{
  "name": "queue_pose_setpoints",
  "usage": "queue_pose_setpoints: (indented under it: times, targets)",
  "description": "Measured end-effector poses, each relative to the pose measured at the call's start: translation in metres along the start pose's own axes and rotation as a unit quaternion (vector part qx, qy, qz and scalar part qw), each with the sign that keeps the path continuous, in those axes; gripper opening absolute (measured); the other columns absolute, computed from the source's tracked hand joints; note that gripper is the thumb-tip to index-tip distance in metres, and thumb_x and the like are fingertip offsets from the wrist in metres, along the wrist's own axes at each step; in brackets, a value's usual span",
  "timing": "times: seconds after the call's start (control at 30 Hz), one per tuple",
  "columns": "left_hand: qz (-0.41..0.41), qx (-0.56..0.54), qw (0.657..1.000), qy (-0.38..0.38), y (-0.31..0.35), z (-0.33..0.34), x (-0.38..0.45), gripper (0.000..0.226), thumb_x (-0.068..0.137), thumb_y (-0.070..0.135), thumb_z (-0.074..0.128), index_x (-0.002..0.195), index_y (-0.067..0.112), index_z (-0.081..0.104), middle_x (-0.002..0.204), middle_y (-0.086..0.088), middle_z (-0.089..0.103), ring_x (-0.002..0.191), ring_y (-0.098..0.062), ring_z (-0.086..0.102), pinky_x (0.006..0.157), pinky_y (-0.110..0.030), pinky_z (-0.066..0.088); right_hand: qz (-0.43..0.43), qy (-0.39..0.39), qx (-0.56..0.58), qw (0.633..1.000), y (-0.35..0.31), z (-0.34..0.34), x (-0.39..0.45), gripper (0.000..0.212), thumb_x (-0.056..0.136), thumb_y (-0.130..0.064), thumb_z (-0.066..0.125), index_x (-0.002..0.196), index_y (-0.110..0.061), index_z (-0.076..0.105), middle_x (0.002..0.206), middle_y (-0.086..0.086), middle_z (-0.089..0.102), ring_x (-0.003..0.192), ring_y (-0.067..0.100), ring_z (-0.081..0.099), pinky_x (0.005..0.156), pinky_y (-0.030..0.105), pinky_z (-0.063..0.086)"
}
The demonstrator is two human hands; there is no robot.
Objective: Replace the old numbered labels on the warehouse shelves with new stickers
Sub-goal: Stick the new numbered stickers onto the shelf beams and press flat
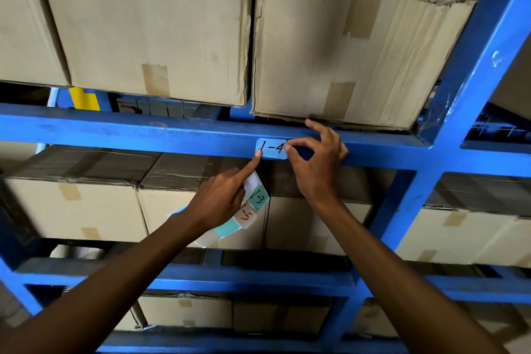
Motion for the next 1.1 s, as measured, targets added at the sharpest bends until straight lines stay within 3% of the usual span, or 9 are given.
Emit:
queue_pose_setpoints:
  times: [0.23, 0.33, 0.53, 0.73, 0.83, 0.93, 1.0, 1.1]
  targets:
    - [0.005, 0.001, 1.000, -0.007, -0.003, -0.001, 0.001, 0.071, 0.087, 0.034, 0.030, 0.144, 0.042, -0.012, 0.112, -0.011, 0.062, 0.091, -0.023, 0.065, 0.066, -0.040, 0.057, -0.011, -0.004, 0.008, 1.000, 0.005, -0.009, 0.006, 0.015, 0.078, -0.018, 0.070, 0.093, -0.018, 0.067, 0.130, 0.002, 0.054, 0.127, 0.020, 0.039, 0.100, 0.029, 0.021]
    - [0.003, -0.005, 1.000, -0.008, -0.002, -0.004, 0.000, 0.070, 0.087, 0.034, 0.029, 0.144, 0.043, -0.010, 0.114, -0.012, 0.060, 0.093, -0.024, 0.065, 0.067, -0.040, 0.057, -0.041, -0.018, 0.009, 0.999, 0.004, -0.012, 0.009, 0.017, 0.079, -0.015, 0.069, 0.096, -0.017, 0.067, 0.125, 0.002, 0.058, 0.124, 0.021, 0.043, 0.102, 0.034, 0.025]
    - [0.018, 0.010, 1.000, -0.002, 0.014, -0.021, 0.016, 0.071, 0.089, 0.030, 0.034, 0.147, 0.036, -0.007, 0.111, -0.014, 0.061, 0.092, -0.027, 0.063, 0.073, -0.039, 0.053, -0.081, -0.079, -0.036, 0.993, -0.005, 0.000, 0.019, 0.029, 0.077, -0.031, 0.071, 0.103, -0.020, 0.065, 0.125, 0.002, 0.055, 0.122, 0.020, 0.041, 0.098, 0.029, 0.025]
    - [-0.028, 0.096, 0.995, -0.029, 0.003, -0.019, 0.012, 0.087, 0.093, 0.019, 0.048, 0.138, 0.040, -0.024, 0.116, -0.016, 0.058, 0.096, -0.029, 0.064, 0.072, -0.040, 0.053, -0.101, -0.094, -0.053, 0.989, 0.002, -0.004, 0.019, 0.026, 0.081, -0.027, 0.068, 0.106, -0.020, 0.067, 0.128, 0.004, 0.055, 0.125, 0.022, 0.040, 0.097, 0.030, 0.020]
    - [-0.035, 0.113, 0.992, -0.043, -0.002, -0.014, 0.004, 0.094, 0.091, 0.018, 0.051, 0.138, 0.041, -0.026, 0.119, -0.018, 0.058, 0.097, -0.032, 0.066, 0.067, -0.037, 0.052, -0.134, -0.118, -0.078, 0.981, 0.002, -0.002, 0.014, 0.039, 0.079, -0.033, 0.067, 0.115, -0.020, 0.062, 0.130, 0.004, 0.054, 0.126, 0.024, 0.039, 0.098, 0.031, 0.019]
    - [-0.028, 0.128, 0.990, -0.050, -0.001, -0.011, 0.002, 0.094, 0.090, 0.016, 0.052, 0.139, 0.043, -0.023, 0.114, -0.017, 0.058, 0.093, -0.031, 0.065, 0.061, -0.036, 0.048, -0.150, -0.142, -0.111, 0.972, 0.001, 0.004, 0.011, 0.053, 0.072, -0.045, 0.067, 0.117, -0.019, 0.058, 0.128, 0.005, 0.054, 0.126, 0.024, 0.039, 0.096, 0.027, 0.017]
    - [-0.033, 0.128, 0.989, -0.063, 0.001, -0.010, 0.003, 0.093, 0.090, 0.014, 0.051, 0.140, 0.042, -0.022, 0.109, -0.018, 0.059, 0.088, -0.031, 0.065, 0.060, -0.035, 0.046, -0.152, -0.138, -0.120, 0.971, 0.000, 0.006, 0.012, 0.050, 0.073, -0.043, 0.070, 0.114, -0.018, 0.058, 0.125, 0.006, 0.056, 0.125, 0.025, 0.040, 0.096, 0.028, 0.017]
    - [-0.044, 0.144, 0.986, -0.068, 0.003, -0.014, 0.003, 0.098, 0.089, 0.008, 0.050, 0.135, 0.045, -0.028, 0.081, -0.015, 0.054, 0.060, -0.027, 0.052, 0.057, -0.036, 0.039, -0.158, -0.150, -0.105, 0.970, -0.001, 0.004, 0.019, 0.040, 0.075, -0.035, 0.073, 0.109, -0.018, 0.060, 0.124, 0.006, 0.057, 0.123, 0.025, 0.041, 0.097, 0.031, 0.019]
Point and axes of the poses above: each hand's wrist, its own x-axis towards the middle knuckle, its own z-axis out of the palm, y = z × x, the point moved 7 cm from there along x, towards the middle knuckle
